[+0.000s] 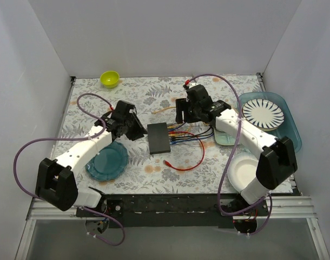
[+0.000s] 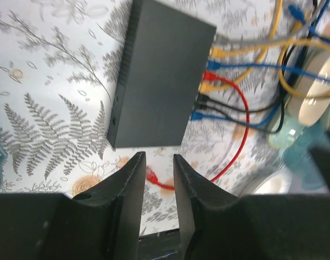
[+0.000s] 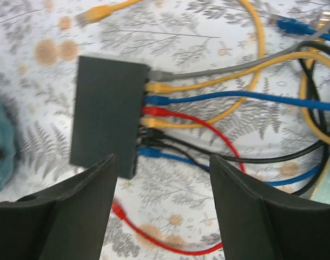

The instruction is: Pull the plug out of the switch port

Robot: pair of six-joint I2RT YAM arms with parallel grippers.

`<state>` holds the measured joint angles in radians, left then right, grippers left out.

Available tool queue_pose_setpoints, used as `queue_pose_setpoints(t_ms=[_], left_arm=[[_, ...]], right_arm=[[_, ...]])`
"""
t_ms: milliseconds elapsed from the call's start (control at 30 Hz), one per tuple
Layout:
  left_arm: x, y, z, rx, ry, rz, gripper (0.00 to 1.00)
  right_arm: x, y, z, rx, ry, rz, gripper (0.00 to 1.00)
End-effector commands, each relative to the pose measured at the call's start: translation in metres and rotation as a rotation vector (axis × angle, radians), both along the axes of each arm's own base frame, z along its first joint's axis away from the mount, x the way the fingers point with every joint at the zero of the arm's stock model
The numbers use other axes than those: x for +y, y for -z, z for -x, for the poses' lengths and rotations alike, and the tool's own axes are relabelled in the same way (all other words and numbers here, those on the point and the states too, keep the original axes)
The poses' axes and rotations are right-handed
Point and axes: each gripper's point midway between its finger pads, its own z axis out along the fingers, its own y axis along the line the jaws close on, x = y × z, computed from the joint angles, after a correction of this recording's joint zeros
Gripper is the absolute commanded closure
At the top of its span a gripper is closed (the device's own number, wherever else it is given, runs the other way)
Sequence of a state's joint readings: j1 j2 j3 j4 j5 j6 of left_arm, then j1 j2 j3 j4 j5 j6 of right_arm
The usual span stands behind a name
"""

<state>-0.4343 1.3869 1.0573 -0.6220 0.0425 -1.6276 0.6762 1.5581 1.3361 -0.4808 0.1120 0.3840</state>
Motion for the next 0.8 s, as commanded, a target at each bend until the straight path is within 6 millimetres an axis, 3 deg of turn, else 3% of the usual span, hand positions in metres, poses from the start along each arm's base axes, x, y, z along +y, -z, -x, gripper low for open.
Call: queue_pose_setpoints(t_ms=[0, 33, 67, 100, 133, 167, 200, 233, 267, 533, 767], left_arm=[[-0.028, 0.001, 0.04, -0.005, 0.166, 0.011, 0.73], [-0.034, 0.004, 0.046, -0.001, 0.195, 0.012, 0.73], [-0.044, 0.006, 0.056, 0.002, 0.241, 0.009, 0.75], [-0.046, 0.016, 0.064, 0.025, 0.258, 0.004, 0.76], [-0.051, 0.021, 0.07, 0.036, 0.281, 0.01, 0.76], [-0.058, 0.024, 0.074, 0.03, 0.311, 0.026, 0.76], [-0.065, 0.028, 0.082, 0.054, 0.343, 0.058, 0.77], [-0.066, 0.04, 0.09, 0.084, 0.362, 0.061, 0.78], [-0.073, 0.043, 0.097, 0.091, 0.393, 0.071, 0.78], [-0.102, 0.083, 0.124, 0.157, 0.575, 0.08, 0.78], [-0.1, 0.129, 0.121, 0.262, 0.527, -0.019, 0.78]], right_arm=[[-0.01, 0.018, -0.029, 0.037, 0.043, 0.036, 0.28], [-0.011, 0.029, -0.037, 0.056, 0.052, 0.048, 0.32], [-0.006, 0.019, -0.049, 0.034, 0.06, 0.031, 0.4], [-0.005, 0.021, -0.056, 0.04, 0.069, 0.035, 0.45], [-0.004, 0.038, -0.062, 0.079, 0.076, 0.066, 0.49], [-0.001, 0.026, -0.077, 0.052, 0.094, 0.062, 0.53], [0.0, 0.028, -0.084, 0.057, 0.107, 0.07, 0.55], [-0.002, 0.047, -0.088, 0.103, 0.119, 0.102, 0.57], [0.001, 0.044, -0.095, 0.098, 0.123, 0.095, 0.58], [0.004, 0.09, -0.099, 0.2, 0.121, 0.126, 0.55], [-0.01, 0.099, -0.093, 0.21, 0.136, 0.19, 0.55]])
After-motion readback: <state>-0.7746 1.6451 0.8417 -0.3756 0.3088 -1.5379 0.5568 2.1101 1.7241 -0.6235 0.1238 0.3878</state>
